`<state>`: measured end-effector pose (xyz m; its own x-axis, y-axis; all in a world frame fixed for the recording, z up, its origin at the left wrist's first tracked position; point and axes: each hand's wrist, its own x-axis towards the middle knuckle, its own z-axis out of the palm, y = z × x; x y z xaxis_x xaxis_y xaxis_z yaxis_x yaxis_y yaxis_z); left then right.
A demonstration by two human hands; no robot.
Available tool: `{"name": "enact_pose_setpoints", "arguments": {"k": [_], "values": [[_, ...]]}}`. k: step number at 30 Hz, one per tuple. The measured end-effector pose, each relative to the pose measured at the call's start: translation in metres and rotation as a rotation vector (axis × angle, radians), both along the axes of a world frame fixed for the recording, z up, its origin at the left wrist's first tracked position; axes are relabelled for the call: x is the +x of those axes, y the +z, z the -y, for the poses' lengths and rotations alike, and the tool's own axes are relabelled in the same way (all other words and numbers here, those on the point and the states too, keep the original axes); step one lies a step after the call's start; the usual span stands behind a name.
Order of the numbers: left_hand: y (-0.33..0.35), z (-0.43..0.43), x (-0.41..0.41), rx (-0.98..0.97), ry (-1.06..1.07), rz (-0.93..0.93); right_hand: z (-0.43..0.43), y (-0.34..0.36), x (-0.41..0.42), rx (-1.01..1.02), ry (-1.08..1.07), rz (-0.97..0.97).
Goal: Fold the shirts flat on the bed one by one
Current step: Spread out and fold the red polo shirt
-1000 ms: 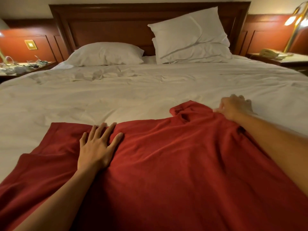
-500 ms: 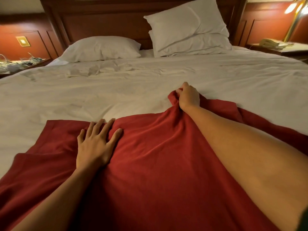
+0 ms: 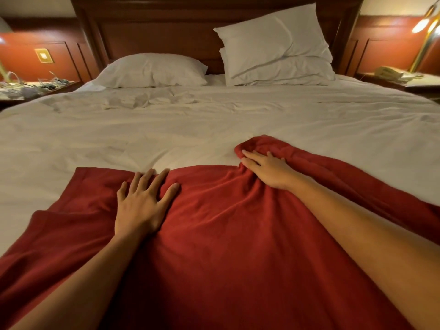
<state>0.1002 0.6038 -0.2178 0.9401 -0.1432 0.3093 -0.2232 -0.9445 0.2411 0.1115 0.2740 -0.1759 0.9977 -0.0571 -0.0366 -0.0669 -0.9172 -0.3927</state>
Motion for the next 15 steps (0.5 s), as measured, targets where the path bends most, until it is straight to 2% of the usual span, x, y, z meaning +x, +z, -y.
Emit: {"name": "enact_pose_setpoints", "arguments": {"k": [2,5,9,11,13,15], "values": [[-0.001,-0.001,0.001,0.004,0.007,-0.003,-0.005,-0.008,-0.001,-0.113,-0.042,-0.086],[-0.002,-0.001,0.003,-0.009,0.013,-0.017,-0.014,-0.009,0.000,-0.124,-0.154,-0.060],[0.003,0.000,0.001,-0.030,0.041,-0.026,-0.044,0.004,-0.026,0.158,-0.322,0.042],[0.011,0.000,-0.002,-0.051,0.035,-0.058,-0.072,0.000,-0.059,0.196,-0.291,0.059],[0.018,-0.003,-0.008,-0.084,0.000,-0.101,-0.102,-0.013,-0.099,0.101,-0.210,0.051],[0.021,-0.017,-0.014,-0.032,-0.024,-0.110,-0.118,-0.023,-0.125,-0.077,-0.172,0.069]]}}
